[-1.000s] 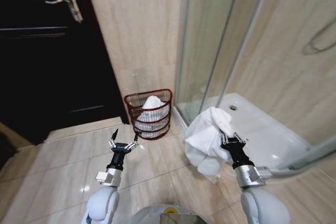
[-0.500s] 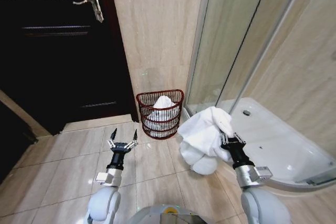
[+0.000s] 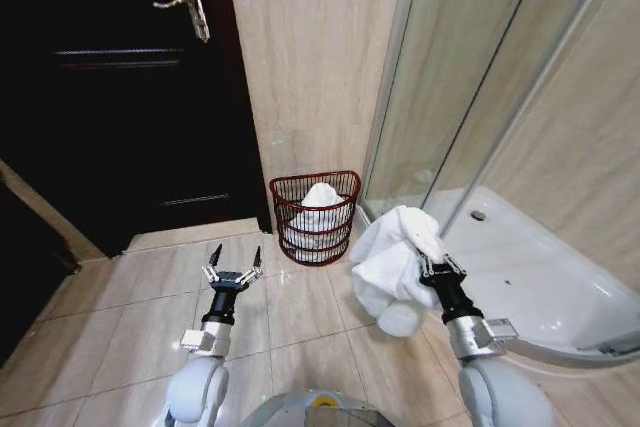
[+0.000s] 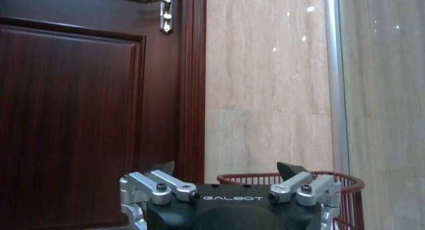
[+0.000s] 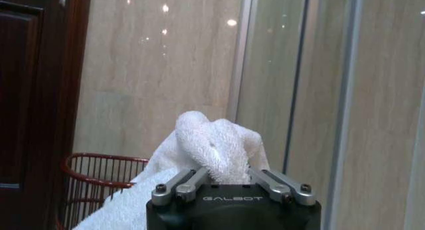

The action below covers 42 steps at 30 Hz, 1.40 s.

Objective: Discard the used towel into the hamper.

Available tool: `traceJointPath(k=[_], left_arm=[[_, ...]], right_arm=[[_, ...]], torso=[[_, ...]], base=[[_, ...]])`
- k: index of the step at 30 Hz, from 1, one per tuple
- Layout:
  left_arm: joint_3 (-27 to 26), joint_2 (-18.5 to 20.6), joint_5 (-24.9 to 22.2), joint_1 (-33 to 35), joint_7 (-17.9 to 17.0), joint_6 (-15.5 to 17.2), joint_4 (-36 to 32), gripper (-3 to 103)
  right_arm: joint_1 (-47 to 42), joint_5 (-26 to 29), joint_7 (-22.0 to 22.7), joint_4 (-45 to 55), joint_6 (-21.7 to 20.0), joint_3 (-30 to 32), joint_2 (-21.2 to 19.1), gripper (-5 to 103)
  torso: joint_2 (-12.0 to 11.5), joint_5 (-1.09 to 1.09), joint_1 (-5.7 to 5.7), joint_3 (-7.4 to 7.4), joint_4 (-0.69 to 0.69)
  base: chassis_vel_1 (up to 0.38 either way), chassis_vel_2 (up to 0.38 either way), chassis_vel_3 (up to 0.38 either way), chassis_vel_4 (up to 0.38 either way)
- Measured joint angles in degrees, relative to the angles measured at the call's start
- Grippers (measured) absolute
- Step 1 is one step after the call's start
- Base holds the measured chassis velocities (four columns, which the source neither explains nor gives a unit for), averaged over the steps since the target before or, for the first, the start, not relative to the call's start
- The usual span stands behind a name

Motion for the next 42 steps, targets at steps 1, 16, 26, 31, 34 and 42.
traceJointPath(k=[1, 16, 26, 31, 34, 42], left_arm=[[0.0, 0.0, 0.0, 0.0, 0.0, 0.0, 0.0, 100], [0.13, -0.45, 0.24, 0.01, -0.18, 1.02, -0.9, 100], [0.39, -0.97, 1.27, 0.15, -0.2, 0.99, -0.72, 100], [0.16, -1.04, 1.34, 0.39, -0.22, 0.96, -0.87, 100], [-0.02, -1.02, 1.34, 0.41, -0.22, 0.94, -0.93, 100], [0.06, -1.26, 1.6, 0.45, -0.29, 0.83, -0.94, 100]], right_arm=[[0.0, 0.0, 0.0, 0.0, 0.0, 0.0, 0.0, 14], [1.04, -0.62, -0.97, -0.14, 0.4, -0.62, -0.15, 14], [1.36, 0.72, -1.2, -0.42, 0.41, -0.22, -0.6, 14], [1.87, 1.16, -1.19, -0.64, 0.19, -0.05, -0.76, 14], [1.97, 1.33, -1.2, -0.68, 0.15, -0.02, -0.76, 14], [1.97, 1.77, -1.28, -0.66, 0.14, 0.16, -0.87, 14]], torso=[[0.0, 0.0, 0.0, 0.0, 0.0], [1.93, 0.0, 0.01, 1.89, 0.0], [4.58, 0.0, 0.34, 4.15, 0.0], [5.71, 0.0, 0.6, 5.06, 0.0], [6.42, 0.0, 0.66, 5.72, 0.0], [8.49, 0.01, 1.05, 7.42, 0.0]], base=[[0.055, 0.054, -0.049, -0.076], [0.061, 0.066, -0.065, -0.066], [0.061, 0.051, -0.06, -0.058], [0.042, 0.055, -0.055, -0.058], [0.016, 0.072, -0.009, -0.075], [-0.006, 0.063, 0.016, -0.073]])
